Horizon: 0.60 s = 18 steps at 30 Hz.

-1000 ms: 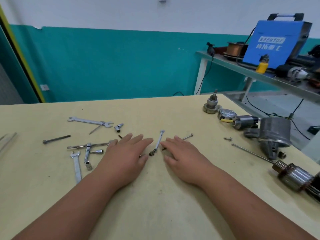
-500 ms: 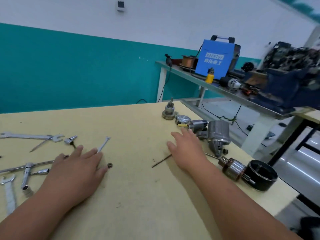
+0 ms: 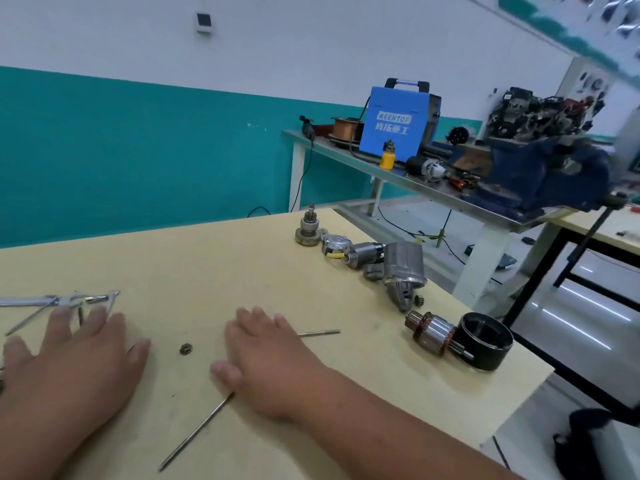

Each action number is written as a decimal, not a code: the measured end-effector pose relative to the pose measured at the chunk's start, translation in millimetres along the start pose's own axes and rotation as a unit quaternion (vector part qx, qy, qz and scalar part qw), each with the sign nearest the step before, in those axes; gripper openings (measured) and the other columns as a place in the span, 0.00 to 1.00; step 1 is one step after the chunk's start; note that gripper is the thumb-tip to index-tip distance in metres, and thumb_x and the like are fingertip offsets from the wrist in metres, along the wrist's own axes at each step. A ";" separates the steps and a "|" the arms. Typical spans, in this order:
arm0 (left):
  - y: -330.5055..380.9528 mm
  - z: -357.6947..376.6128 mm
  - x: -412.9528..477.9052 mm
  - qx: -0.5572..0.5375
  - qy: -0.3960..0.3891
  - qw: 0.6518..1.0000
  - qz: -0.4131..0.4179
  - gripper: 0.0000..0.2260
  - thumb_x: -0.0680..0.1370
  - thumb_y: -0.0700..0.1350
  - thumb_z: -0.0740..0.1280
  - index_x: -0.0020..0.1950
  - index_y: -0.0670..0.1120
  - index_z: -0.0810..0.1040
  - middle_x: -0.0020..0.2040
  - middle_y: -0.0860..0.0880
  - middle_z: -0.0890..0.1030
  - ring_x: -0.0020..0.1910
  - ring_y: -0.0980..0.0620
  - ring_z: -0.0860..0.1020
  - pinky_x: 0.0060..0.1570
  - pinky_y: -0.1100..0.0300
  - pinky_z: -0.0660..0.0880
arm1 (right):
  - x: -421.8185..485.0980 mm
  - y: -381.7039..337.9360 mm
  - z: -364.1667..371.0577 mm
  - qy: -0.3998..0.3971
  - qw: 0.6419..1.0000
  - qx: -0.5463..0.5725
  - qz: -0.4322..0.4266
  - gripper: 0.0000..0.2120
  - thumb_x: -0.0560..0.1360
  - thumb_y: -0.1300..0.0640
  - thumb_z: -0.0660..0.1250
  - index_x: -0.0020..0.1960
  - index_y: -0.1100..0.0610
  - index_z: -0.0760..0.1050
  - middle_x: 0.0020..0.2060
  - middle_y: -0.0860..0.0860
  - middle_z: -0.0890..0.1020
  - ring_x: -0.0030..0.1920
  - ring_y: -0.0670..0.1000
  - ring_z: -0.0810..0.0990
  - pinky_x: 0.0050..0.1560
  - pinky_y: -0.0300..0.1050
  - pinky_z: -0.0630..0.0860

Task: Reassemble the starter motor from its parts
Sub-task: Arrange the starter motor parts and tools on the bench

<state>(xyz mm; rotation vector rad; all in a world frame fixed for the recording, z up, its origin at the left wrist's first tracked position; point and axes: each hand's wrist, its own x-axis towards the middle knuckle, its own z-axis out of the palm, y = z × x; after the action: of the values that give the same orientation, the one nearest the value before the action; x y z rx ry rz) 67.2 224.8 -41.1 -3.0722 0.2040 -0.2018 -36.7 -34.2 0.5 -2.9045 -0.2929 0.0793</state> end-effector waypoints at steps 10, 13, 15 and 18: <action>69.7 -31.4 -53.3 -0.144 -0.062 0.949 0.273 0.47 0.64 0.83 0.24 0.81 0.67 0.40 0.82 0.70 0.36 0.80 0.64 0.29 0.80 0.55 0.36 | -169.0 131.9 -96.0 0.297 0.928 0.019 0.226 0.30 0.79 0.26 0.48 0.76 0.35 0.67 0.81 0.40 0.61 0.83 0.45 0.48 0.82 0.56 0.48; 88.7 -41.9 -67.1 -0.123 -0.079 0.939 0.311 0.48 0.63 0.83 0.22 0.81 0.69 0.37 0.81 0.69 0.34 0.80 0.62 0.27 0.78 0.59 0.30 | -189.1 177.8 -97.9 0.182 0.925 0.031 0.331 0.31 0.73 0.26 0.56 0.74 0.32 0.69 0.81 0.44 0.62 0.82 0.53 0.56 0.80 0.60 0.56; 101.5 -47.9 -75.7 -0.081 -0.101 0.933 0.336 0.48 0.59 0.81 0.18 0.79 0.70 0.30 0.79 0.68 0.27 0.79 0.59 0.23 0.77 0.58 0.27 | -188.0 186.3 -83.1 0.135 0.935 0.059 0.322 0.24 0.74 0.29 0.65 0.69 0.28 0.71 0.78 0.43 0.66 0.77 0.54 0.63 0.75 0.56 0.63; 108.2 -59.2 -81.7 -0.048 -0.098 0.917 0.385 0.39 0.69 0.79 0.23 0.81 0.75 0.41 0.85 0.65 0.40 0.86 0.51 0.41 0.76 0.62 0.33 | -177.3 180.4 -67.8 0.194 0.938 0.074 0.279 0.15 0.70 0.30 0.69 0.55 0.20 0.71 0.67 0.36 0.71 0.67 0.50 0.71 0.68 0.51 0.70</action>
<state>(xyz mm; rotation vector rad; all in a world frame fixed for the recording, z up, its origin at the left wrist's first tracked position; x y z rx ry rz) -34.8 125.9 0.2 -2.7936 1.3869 0.1597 -170.6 -257.1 31.8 -2.6773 0.5777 -0.3606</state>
